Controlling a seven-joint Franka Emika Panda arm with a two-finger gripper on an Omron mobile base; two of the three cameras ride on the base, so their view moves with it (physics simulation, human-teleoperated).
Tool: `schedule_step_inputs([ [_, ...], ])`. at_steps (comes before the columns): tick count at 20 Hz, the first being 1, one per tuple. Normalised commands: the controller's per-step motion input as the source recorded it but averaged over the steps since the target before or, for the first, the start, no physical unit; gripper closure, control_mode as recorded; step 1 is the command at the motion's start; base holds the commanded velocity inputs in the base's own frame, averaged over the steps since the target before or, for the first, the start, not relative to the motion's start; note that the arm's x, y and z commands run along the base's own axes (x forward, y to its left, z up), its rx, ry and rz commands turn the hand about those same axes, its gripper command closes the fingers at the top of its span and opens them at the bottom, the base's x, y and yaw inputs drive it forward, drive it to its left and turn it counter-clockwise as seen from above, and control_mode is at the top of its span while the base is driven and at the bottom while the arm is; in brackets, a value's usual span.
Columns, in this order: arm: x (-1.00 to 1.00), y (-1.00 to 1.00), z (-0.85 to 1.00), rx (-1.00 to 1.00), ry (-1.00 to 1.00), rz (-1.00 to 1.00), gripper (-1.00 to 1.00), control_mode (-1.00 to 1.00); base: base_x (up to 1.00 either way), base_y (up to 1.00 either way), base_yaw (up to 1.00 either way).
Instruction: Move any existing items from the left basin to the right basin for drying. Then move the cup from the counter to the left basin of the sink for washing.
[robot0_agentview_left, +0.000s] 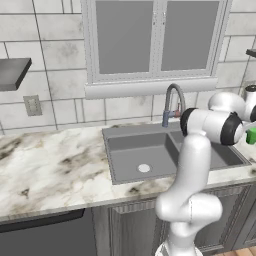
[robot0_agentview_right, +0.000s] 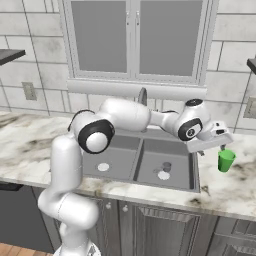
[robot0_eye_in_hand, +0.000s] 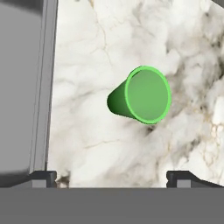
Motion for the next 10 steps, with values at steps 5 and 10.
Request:
schedule_step_inputs([
  [5,0.26,-0.24,-0.11,0.00,0.01,0.00,-1.00,-1.00,0.00,0.00,0.00],
  [10,0.15,-0.21,-0.23,0.00,0.00,0.01,-1.00,-1.00,0.00,0.00,0.00],
])
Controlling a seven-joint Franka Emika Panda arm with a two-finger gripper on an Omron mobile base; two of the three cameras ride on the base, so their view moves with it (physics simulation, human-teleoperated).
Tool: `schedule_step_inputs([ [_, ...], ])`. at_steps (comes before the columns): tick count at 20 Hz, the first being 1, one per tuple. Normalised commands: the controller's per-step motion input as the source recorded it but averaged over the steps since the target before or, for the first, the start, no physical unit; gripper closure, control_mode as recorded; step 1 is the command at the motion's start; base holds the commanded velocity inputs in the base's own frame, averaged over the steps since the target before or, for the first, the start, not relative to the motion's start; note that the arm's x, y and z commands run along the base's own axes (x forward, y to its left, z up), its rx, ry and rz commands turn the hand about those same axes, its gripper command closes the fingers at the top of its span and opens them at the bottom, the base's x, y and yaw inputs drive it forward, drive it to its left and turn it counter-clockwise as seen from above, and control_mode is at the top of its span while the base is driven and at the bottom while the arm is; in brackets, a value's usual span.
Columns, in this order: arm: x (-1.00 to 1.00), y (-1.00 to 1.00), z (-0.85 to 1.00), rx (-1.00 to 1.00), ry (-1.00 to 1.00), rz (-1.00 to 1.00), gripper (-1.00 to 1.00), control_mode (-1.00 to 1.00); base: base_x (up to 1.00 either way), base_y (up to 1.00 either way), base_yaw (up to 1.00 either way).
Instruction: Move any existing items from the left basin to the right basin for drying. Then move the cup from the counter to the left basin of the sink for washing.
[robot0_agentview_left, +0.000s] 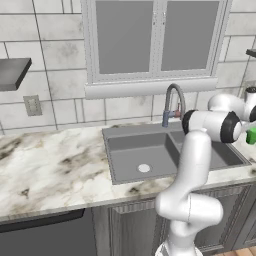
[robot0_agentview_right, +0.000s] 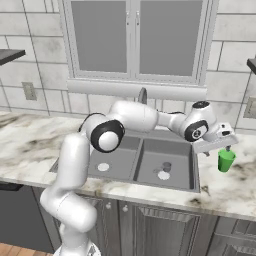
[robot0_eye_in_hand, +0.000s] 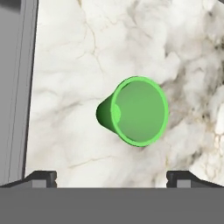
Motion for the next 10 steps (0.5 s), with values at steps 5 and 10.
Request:
schedule_step_inputs([
  [5,0.14,-0.15,-0.33,0.00,0.00,0.02,-1.00,-1.00,0.00,0.00,0.00],
  [10,0.18,-0.07,-0.25,0.00,0.00,0.00,-1.00,-1.00,0.00,0.00,0.00],
])
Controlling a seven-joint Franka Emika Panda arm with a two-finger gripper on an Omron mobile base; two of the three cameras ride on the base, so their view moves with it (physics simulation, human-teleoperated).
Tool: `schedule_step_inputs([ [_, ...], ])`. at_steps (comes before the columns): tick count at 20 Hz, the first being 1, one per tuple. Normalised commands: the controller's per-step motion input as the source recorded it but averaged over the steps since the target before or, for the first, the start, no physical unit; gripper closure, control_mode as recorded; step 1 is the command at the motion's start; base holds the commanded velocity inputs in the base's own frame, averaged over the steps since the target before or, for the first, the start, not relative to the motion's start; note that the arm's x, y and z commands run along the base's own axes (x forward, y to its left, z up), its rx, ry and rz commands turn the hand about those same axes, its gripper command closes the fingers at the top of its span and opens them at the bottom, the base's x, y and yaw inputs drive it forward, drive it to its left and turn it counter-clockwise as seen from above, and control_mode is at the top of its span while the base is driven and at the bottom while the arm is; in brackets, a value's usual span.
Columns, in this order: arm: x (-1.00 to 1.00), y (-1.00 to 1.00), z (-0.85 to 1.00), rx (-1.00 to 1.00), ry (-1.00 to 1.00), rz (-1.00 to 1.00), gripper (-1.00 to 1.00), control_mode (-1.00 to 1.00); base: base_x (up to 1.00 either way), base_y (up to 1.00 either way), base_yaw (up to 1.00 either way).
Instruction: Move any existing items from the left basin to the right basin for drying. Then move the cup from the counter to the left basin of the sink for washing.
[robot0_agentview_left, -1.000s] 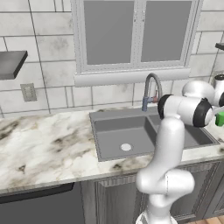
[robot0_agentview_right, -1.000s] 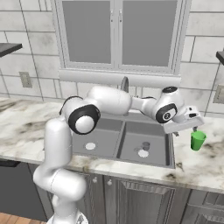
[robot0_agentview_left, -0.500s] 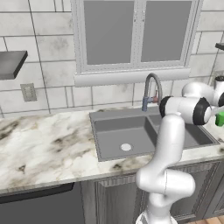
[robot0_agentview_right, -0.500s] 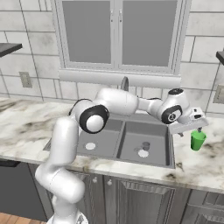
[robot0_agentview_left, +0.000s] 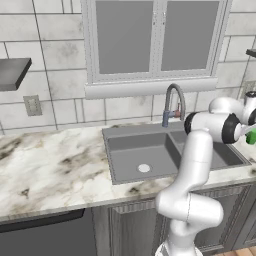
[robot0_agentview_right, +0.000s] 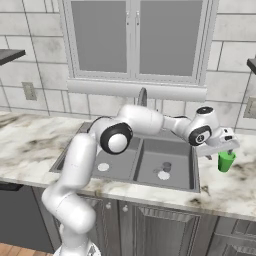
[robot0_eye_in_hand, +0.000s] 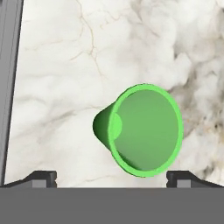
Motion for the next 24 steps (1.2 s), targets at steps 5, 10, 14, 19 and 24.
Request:
schedule_step_inputs([
  [5,0.13,-0.01,-0.24,0.00,0.00,0.00,-1.00,-1.00,0.00,0.00,0.00],
  [10,0.11,-0.03,-0.21,0.00,0.00,0.00,-1.00,-1.00,0.00,0.00,0.00],
  [14,0.12,-0.06,-0.06,0.00,0.00,0.00,-1.00,-1.00,0.00,0.00,0.00],
  [19,0.10,-0.06,0.00,0.01,0.00,0.00,-1.00,-1.00,0.00,0.00,0.00],
  [24,0.00,-0.04,-0.08,0.01,0.00,0.00,-1.00,-1.00,0.00,0.00,0.00],
])
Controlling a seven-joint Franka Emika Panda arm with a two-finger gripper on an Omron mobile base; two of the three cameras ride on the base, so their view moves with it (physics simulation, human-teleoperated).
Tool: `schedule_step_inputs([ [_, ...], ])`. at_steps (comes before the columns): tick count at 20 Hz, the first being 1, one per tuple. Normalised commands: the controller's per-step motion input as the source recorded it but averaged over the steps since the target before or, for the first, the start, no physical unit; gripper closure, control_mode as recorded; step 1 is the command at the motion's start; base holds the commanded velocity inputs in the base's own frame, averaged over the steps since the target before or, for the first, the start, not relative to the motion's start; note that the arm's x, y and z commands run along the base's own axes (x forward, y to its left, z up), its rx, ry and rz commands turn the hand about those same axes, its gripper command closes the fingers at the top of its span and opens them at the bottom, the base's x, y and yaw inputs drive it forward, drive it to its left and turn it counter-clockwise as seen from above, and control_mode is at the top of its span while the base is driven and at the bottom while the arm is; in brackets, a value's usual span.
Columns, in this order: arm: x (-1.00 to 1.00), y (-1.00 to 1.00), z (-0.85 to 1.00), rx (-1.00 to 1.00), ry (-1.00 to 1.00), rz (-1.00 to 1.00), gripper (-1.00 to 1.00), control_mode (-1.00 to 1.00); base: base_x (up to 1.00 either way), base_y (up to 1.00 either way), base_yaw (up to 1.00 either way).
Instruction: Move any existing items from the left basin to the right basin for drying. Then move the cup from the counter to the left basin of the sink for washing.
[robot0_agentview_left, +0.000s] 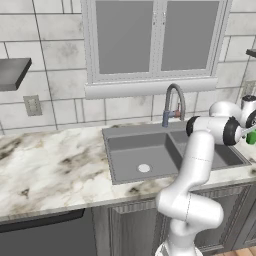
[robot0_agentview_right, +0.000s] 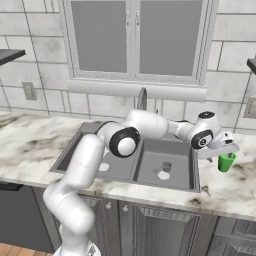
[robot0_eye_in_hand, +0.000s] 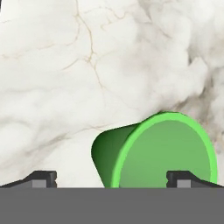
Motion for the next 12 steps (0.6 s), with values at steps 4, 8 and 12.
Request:
schedule_step_inputs([
  [4,0.00,0.00,-0.15,0.00,0.00,0.00,-1.00,-1.00,0.00,0.00,0.00],
  [8,0.00,0.00,-0.11,0.00,0.00,0.00,1.00,-1.00,0.00,0.00,0.00],
  [12,0.00,0.00,-0.03,0.00,0.00,0.00,1.00,-1.00,0.00,0.00,0.00],
])
